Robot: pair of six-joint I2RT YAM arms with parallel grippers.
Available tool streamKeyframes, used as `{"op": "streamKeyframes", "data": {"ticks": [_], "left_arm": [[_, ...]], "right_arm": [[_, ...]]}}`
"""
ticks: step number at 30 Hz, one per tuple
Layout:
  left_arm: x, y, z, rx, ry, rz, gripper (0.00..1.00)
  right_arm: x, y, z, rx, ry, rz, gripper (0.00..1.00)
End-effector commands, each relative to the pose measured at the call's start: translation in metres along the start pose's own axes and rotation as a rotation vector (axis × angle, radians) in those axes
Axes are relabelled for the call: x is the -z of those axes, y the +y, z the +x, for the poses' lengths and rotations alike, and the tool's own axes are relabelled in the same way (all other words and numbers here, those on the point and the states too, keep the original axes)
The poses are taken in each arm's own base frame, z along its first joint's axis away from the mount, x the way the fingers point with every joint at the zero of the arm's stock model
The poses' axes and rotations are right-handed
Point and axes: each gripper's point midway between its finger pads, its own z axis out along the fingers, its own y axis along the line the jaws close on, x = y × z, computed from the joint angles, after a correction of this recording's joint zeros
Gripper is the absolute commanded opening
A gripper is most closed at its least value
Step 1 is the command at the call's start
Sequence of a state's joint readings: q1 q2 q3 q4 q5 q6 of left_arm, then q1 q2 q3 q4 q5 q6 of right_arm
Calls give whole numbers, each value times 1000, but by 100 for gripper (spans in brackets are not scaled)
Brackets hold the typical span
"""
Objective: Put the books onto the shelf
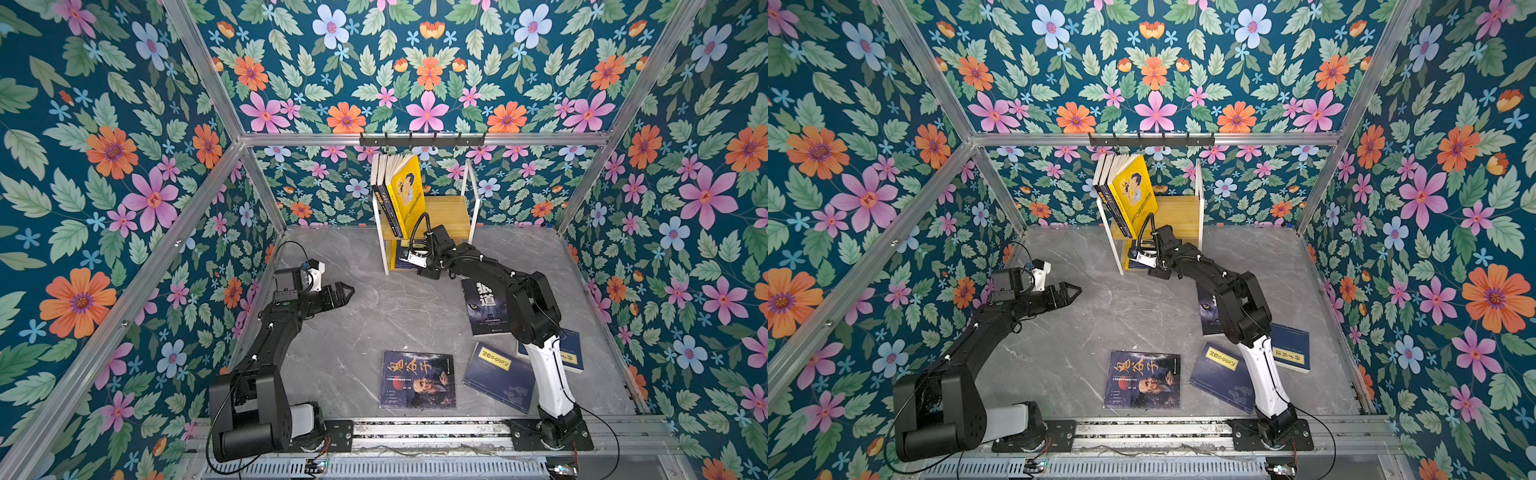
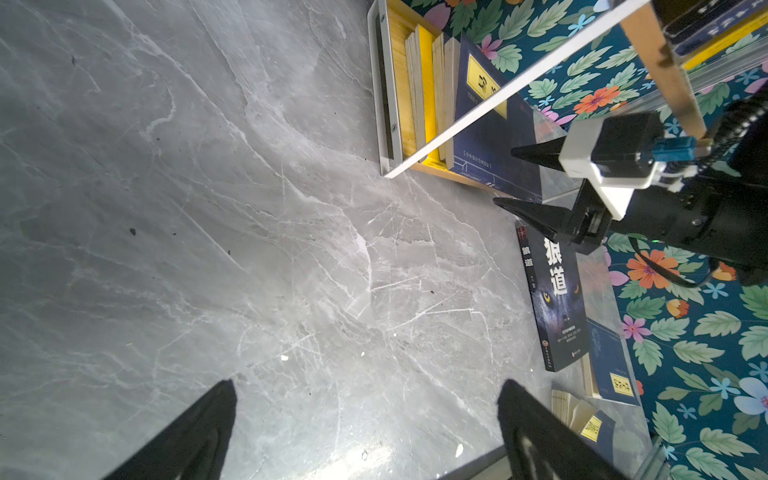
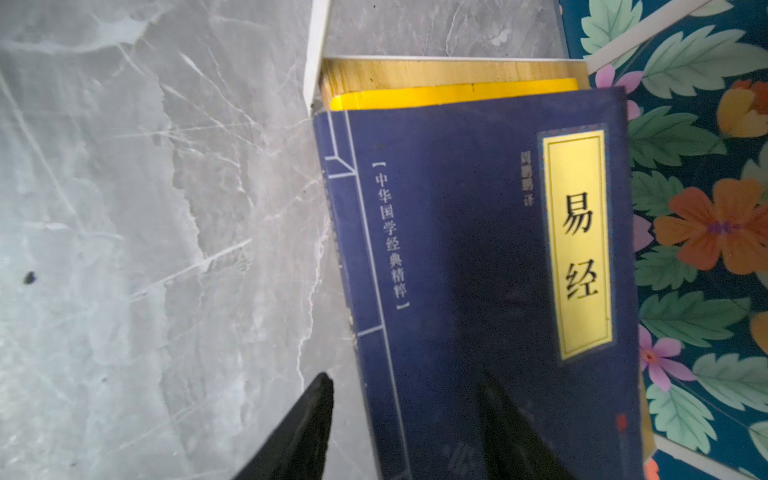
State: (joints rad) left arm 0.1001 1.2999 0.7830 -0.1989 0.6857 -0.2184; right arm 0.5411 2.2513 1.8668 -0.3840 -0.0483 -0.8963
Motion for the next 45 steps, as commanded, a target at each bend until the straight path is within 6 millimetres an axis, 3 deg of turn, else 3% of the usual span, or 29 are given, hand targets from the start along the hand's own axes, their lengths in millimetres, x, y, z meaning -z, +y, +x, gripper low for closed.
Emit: {"op": "streamKeyframes", "data": {"ticks": [1, 12, 30, 35, 39, 45], "left_arm": [[0, 2, 0, -1, 4, -4, 100], [0, 2, 0, 1, 3, -2, 100], [-1, 5, 1, 9, 4, -7, 100], [0, 5, 0, 12, 3, -10, 100], [1, 4, -1, 9, 2, -3, 100], [0, 4, -1, 14, 0, -2, 100]], "right_arm": [[1, -10, -2, 26, -2, 40, 53], [2, -15, 0, 54, 1, 43, 42], [-4, -18, -4, 66, -19, 43, 36], [3, -19, -9, 66, -32, 39, 37], [15, -17, -6, 88, -21, 41, 44], [29, -13, 18, 91, 16, 49, 49]]}}
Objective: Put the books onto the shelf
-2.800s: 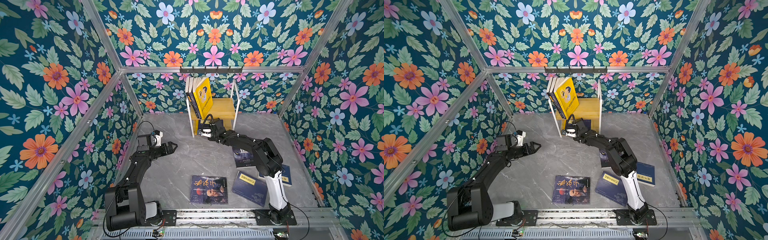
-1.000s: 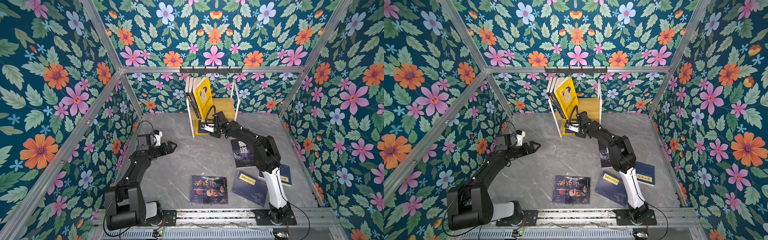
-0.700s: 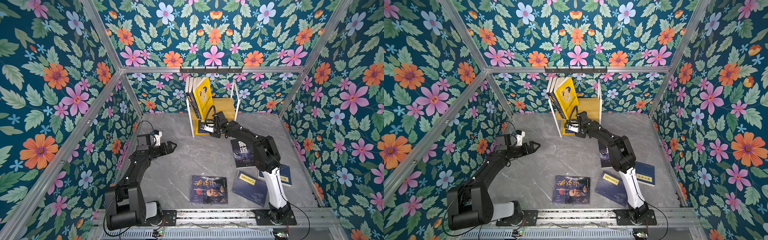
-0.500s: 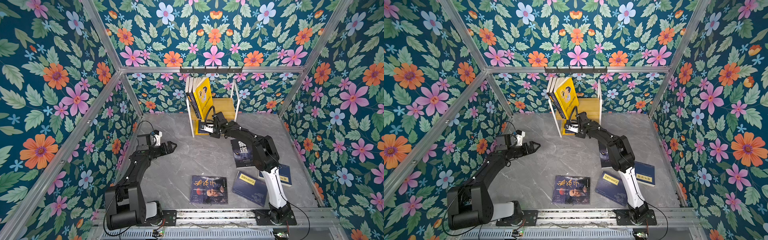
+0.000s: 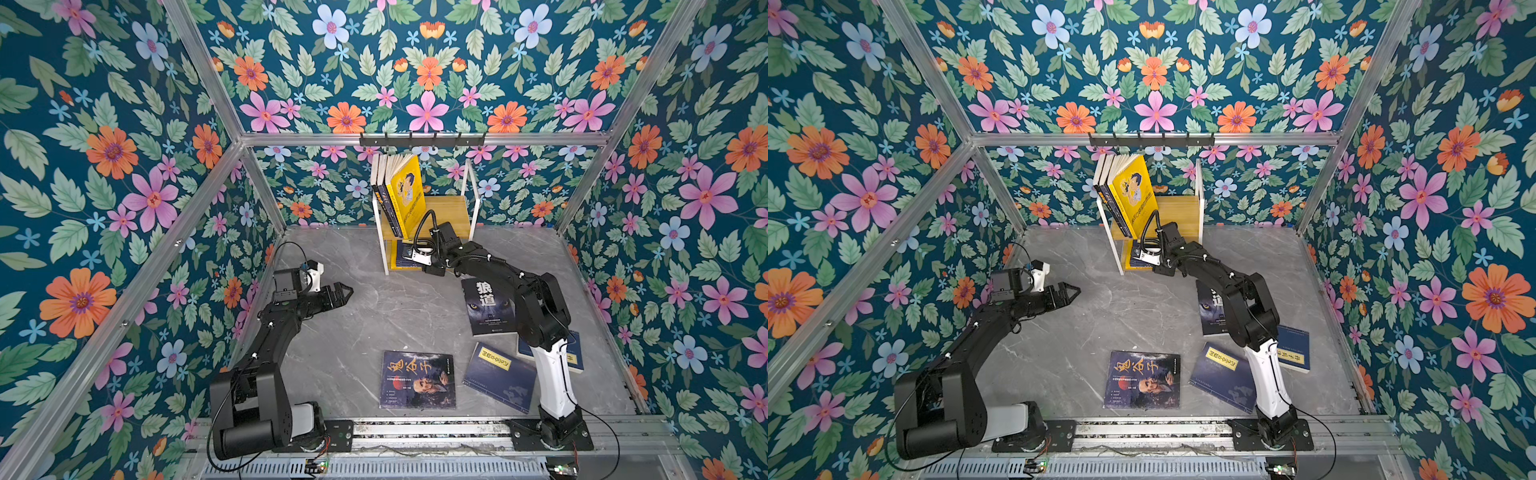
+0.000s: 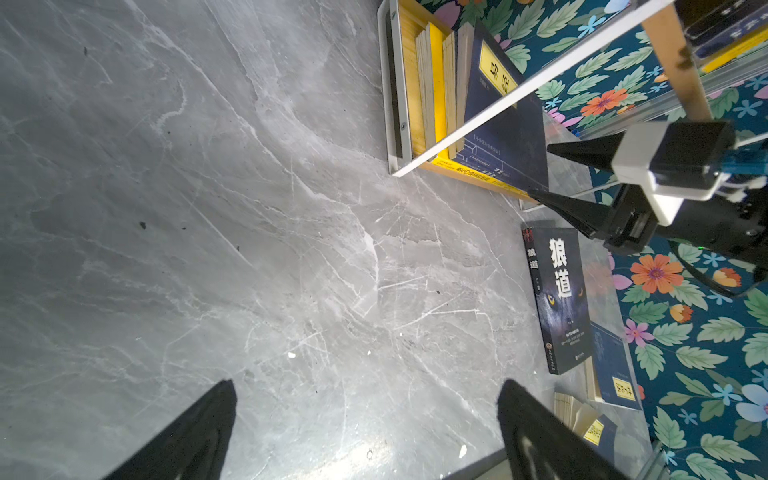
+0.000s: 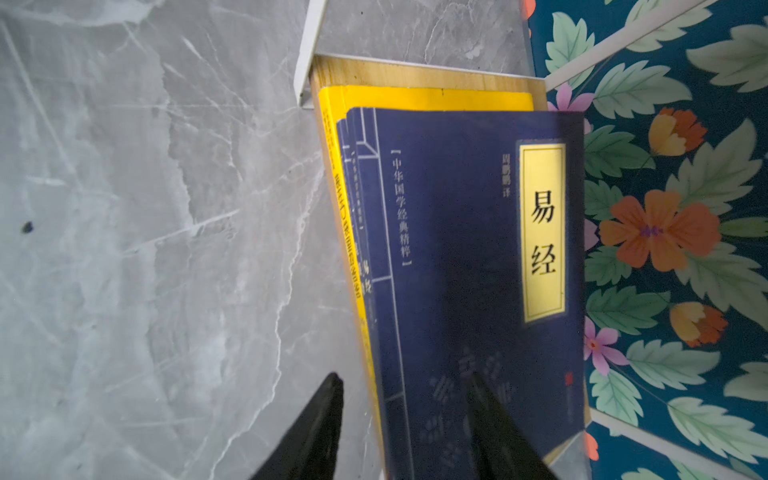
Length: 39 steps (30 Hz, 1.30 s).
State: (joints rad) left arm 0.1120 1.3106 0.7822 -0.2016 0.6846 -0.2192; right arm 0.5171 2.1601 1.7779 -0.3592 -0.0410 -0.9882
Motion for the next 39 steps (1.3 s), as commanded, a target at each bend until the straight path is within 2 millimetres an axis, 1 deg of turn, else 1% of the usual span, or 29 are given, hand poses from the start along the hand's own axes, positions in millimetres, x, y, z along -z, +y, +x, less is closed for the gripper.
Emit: {"op": "streamKeyframes", "data": {"ticks": [1, 5, 11, 14, 19, 25, 28, 31, 33, 35, 39], "left_arm": [[1, -2, -2, 0, -3, 9, 100], [0, 0, -1, 4, -1, 4, 100], [1, 0, -2, 0, -5, 4, 100], [2, -2, -2, 0, -5, 9, 100], [1, 0, -1, 2, -5, 2, 100], [0, 1, -1, 6, -3, 0, 100], [1, 0, -2, 5, -4, 7, 100], [1, 2, -1, 6, -4, -2, 100], [1, 0, -2, 4, -5, 2, 100], [2, 1, -2, 6, -4, 3, 100], [2, 2, -2, 7, -6, -1, 100]], "right_arm": [[5, -1, 13, 16, 22, 17, 49], [7, -3, 30, 0, 44, 31, 48], [6, -8, 43, -8, 62, 51, 45], [4, -9, 45, 1, 72, 52, 44], [3, -17, 48, 0, 82, 76, 40], [3, -22, 49, 1, 80, 87, 35], [2, -21, 51, 4, 81, 84, 35], [2, -22, 51, -3, 80, 85, 34], [3, -19, 50, -5, 75, 69, 34], [5, -15, 49, -11, 62, 53, 38], [6, -12, 49, -13, 59, 41, 52]]}}
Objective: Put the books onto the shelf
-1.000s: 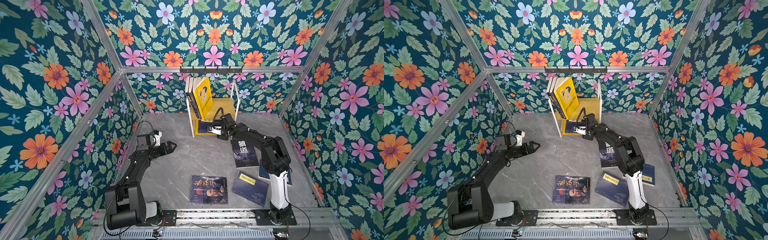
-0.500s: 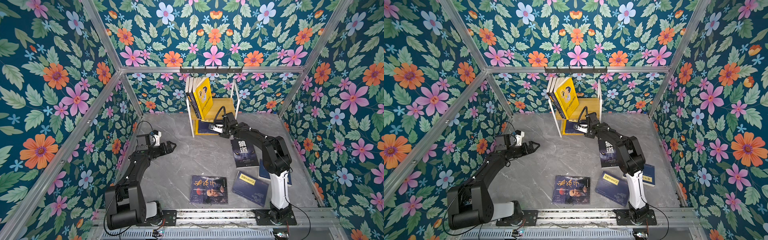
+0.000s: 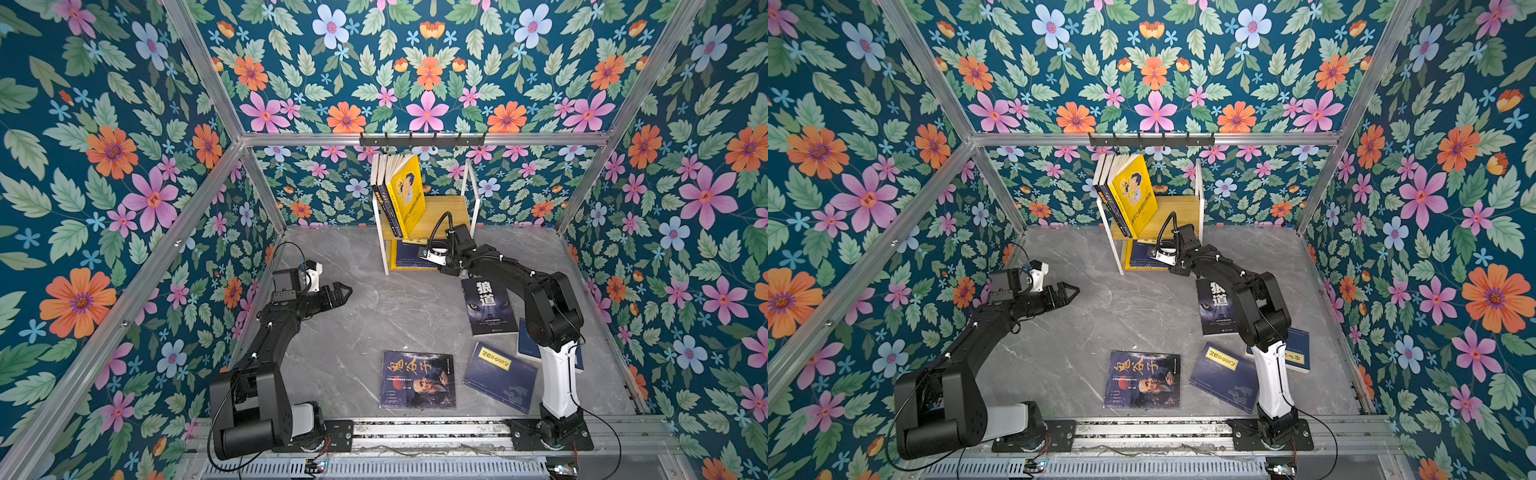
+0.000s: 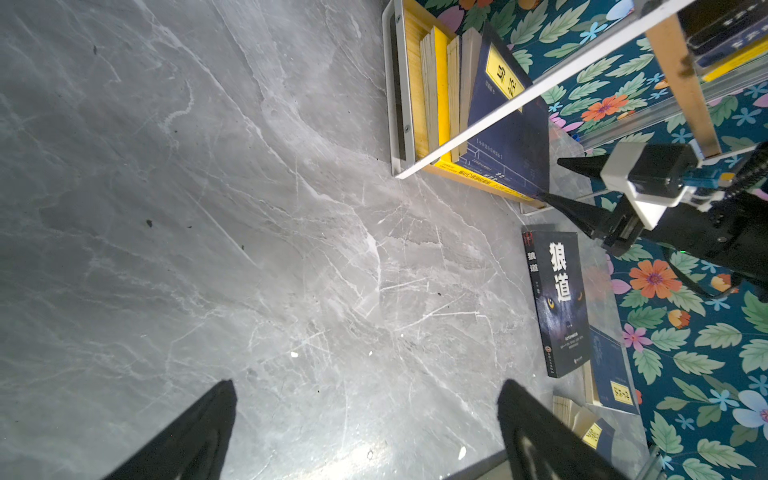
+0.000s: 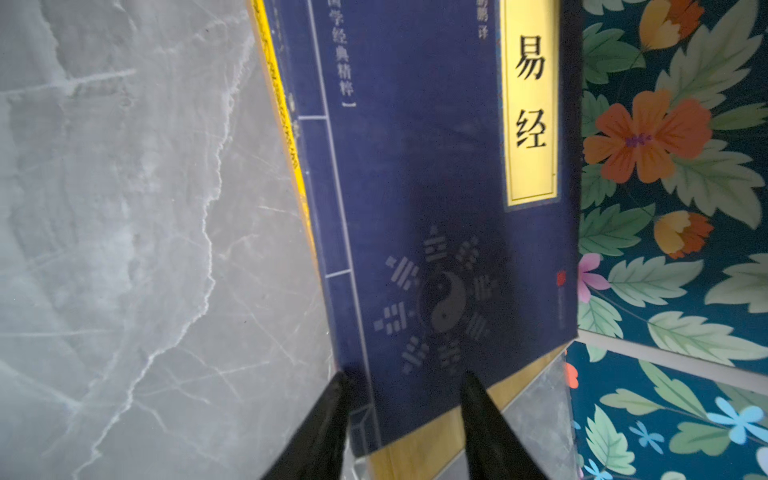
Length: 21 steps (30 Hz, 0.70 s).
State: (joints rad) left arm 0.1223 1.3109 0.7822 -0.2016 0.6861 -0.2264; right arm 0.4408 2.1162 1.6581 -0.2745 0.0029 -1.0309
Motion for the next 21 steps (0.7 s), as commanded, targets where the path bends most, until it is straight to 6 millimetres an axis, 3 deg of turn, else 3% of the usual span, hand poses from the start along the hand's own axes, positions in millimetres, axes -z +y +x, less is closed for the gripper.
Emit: {"op": "streamKeyframes", "data": {"ticks": [1, 6, 14, 21], "left_arm": [[0, -2, -1, -6, 0, 7, 100], [0, 0, 0, -4, 0, 3, 100], [0, 0, 0, -4, 0, 4, 100], [0, 0, -1, -3, 0, 5, 100]], "right_arm": [[4, 4, -2, 0, -14, -21, 54], [0, 5, 1, 1, -4, -18, 55], [-2, -2, 3, 6, 9, 3, 38], [-1, -4, 3, 5, 6, 7, 37]]}}
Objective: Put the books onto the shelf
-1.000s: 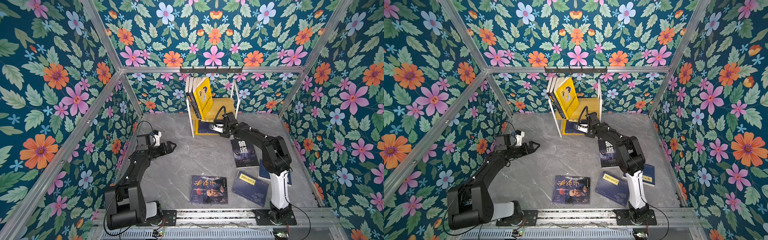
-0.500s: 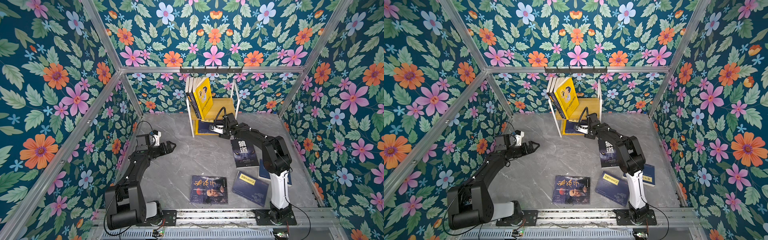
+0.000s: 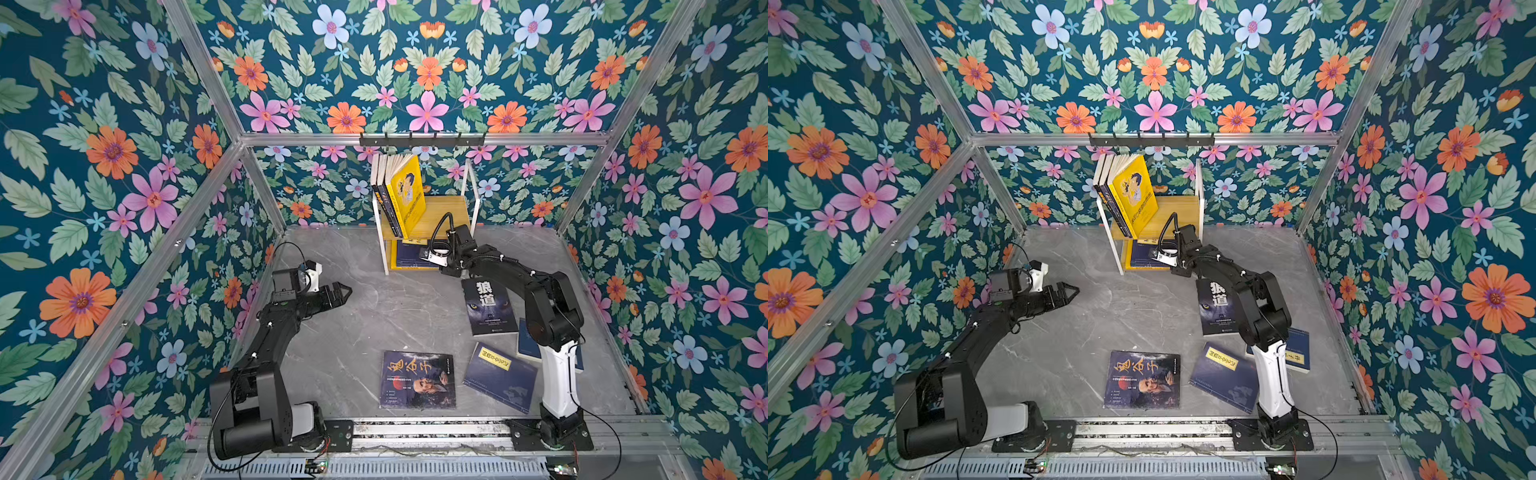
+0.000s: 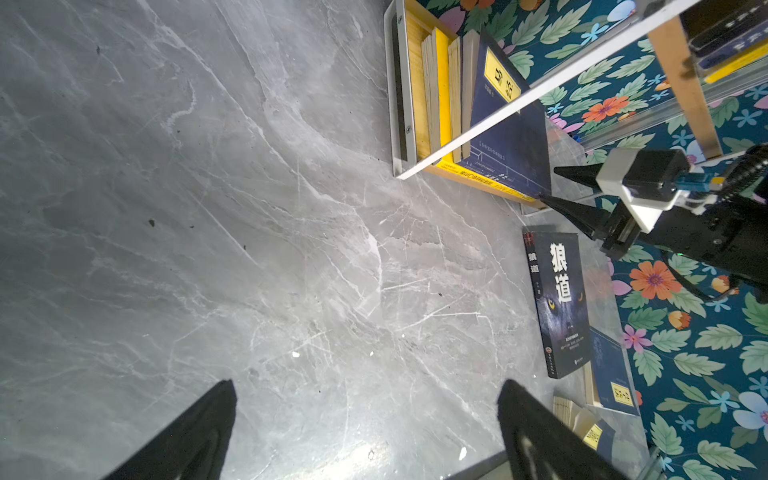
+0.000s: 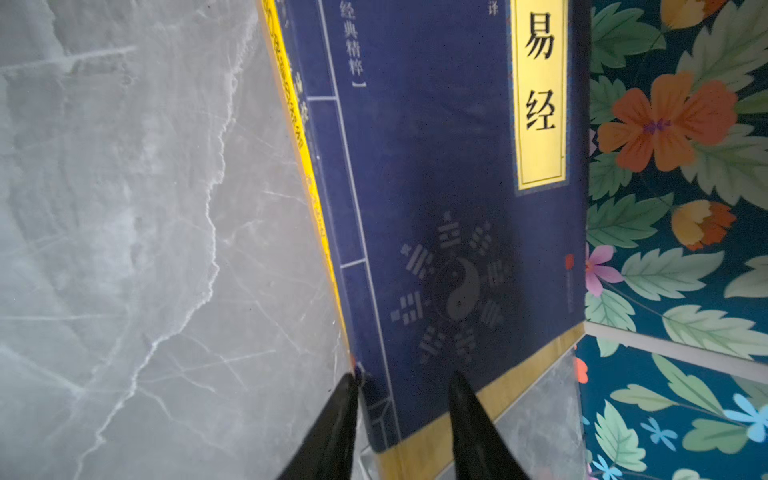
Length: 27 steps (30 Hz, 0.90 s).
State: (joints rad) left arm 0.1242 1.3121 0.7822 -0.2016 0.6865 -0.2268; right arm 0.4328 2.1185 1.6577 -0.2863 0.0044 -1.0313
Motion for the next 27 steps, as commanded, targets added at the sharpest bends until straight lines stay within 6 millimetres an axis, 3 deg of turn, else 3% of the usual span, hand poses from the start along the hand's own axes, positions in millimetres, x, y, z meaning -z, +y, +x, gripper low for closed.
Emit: {"op": "streamKeyframes", "data": {"ticks": [1, 8, 11, 15, 21, 23, 27], "left_arm": [[0, -1, -1, -4, 1, 6, 100], [0, -8, 0, -26, 9, 47, 99], [-2, -20, 7, -56, 38, 98, 98], [-8, -38, 28, -135, 126, 141, 96], [-18, -63, 68, -323, 296, 164, 91], [-21, -71, 84, -370, 362, 181, 90], [-24, -90, 107, -431, 470, 224, 84]], "right_arm": [[1, -6, -3, 10, -13, 17, 37], [11, -11, -9, 2, -31, 33, 41], [25, -13, -15, -10, -56, 43, 46], [55, 1, -32, 11, -100, 44, 58], [115, 48, -56, -45, -141, 0, 65], [142, 71, -64, -40, -171, -9, 68], [174, 125, -73, -52, -190, -65, 78]]}}
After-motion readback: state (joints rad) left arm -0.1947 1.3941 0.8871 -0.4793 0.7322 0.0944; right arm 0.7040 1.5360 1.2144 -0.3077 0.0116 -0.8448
